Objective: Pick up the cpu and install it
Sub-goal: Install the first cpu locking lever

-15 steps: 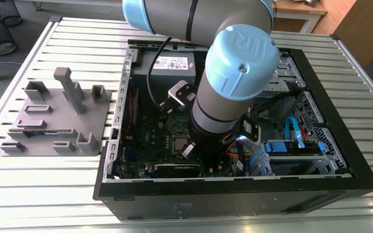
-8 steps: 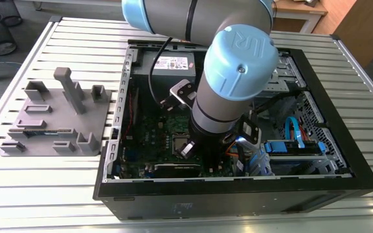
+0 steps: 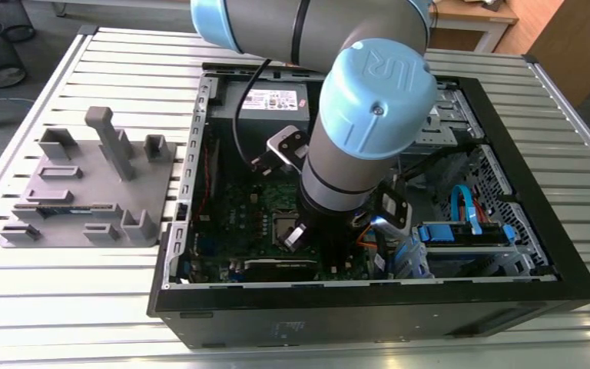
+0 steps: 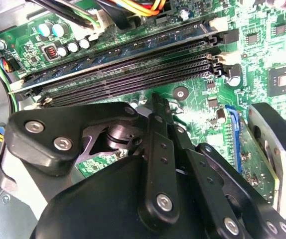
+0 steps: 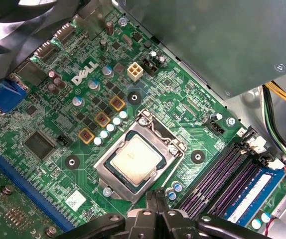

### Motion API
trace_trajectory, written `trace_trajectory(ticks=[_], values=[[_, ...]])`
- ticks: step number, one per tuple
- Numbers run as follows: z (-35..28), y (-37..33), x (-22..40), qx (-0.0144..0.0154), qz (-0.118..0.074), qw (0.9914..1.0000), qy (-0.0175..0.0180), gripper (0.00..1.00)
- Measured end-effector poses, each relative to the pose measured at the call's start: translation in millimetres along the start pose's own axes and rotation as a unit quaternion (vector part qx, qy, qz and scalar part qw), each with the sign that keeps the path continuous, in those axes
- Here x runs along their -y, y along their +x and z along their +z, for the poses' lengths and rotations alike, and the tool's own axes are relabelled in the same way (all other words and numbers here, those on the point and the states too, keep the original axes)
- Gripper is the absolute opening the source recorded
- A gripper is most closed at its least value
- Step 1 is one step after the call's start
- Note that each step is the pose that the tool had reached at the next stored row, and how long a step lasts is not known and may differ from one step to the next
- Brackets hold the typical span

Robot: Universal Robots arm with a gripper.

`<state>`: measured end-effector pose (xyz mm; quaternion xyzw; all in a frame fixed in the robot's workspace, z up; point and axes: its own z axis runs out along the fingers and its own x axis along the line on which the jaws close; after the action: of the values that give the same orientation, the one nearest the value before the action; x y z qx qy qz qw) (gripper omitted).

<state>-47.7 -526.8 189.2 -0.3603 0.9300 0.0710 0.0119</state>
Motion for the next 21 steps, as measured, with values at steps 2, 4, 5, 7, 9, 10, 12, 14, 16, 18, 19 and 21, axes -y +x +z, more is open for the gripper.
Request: trace_trajectory(ticks=[2,4,5,7,9,10,12,14,16,18,19,21], values=[[0.3,0.1,0.0,0.0004,0.003,1.00000,0.0002,0.11],[0.3,0.1,0.1,0.0006,0.005,0.99999,0.0004,0.11],[0.3,0.1,0.1,0.0006,0.005,0.99998,0.0005,0.11],[-0.5,-0.1,-0.1,0.0009,0.006,0.99998,0.0004,0.11],[-2.6,-0.1,-0.4,0.0010,0.007,0.99998,0.0005,0.11],[-3.6,-0.2,-0.5,0.0009,0.007,0.99997,0.0005,0.11],[-3.9,-0.3,-0.5,0.0012,0.008,0.99997,0.0005,0.11],[-4.0,-0.3,-0.5,0.0013,0.009,0.99996,0.0006,0.11],[-4.1,-0.4,-0.5,0.0016,0.012,0.99992,0.0009,0.11],[-4.1,-0.3,-0.5,0.0019,0.016,0.99987,0.0013,0.11],[-4.0,-0.3,-0.5,0.0016,0.017,0.99986,0.0019,0.11],[-3.9,-0.3,-0.6,-0.0002,0.018,0.99982,0.0043,0.11]])
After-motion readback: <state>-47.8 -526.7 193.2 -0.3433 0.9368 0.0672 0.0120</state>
